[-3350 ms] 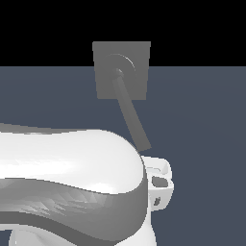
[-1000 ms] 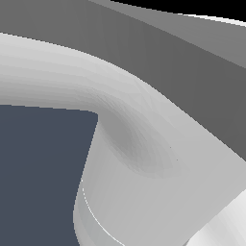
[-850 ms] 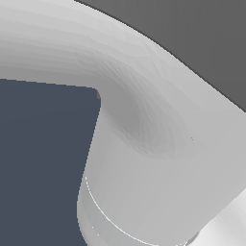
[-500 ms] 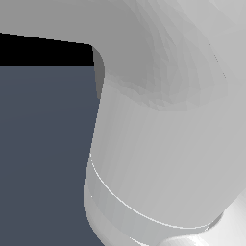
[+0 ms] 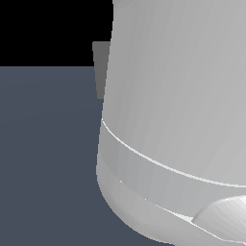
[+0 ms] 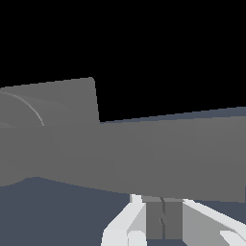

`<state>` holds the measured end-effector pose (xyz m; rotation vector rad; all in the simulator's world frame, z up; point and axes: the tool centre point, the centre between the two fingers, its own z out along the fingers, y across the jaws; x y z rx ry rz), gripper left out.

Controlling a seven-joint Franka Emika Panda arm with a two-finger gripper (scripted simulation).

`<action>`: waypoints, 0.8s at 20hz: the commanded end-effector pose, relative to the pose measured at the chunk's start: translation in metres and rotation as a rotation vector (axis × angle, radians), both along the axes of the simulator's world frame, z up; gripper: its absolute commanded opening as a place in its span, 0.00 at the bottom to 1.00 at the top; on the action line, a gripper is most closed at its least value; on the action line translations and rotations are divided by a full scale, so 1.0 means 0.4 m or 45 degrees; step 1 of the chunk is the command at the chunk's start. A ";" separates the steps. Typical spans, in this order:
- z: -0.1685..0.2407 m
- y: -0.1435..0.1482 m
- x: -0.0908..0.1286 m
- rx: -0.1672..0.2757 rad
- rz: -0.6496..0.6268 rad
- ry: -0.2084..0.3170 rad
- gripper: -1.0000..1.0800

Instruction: Turn on the faucet by rotating a designated handle.

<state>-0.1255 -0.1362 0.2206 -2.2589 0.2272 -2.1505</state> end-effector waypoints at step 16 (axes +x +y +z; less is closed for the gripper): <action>0.180 -0.050 0.004 -0.086 -0.011 -0.056 0.00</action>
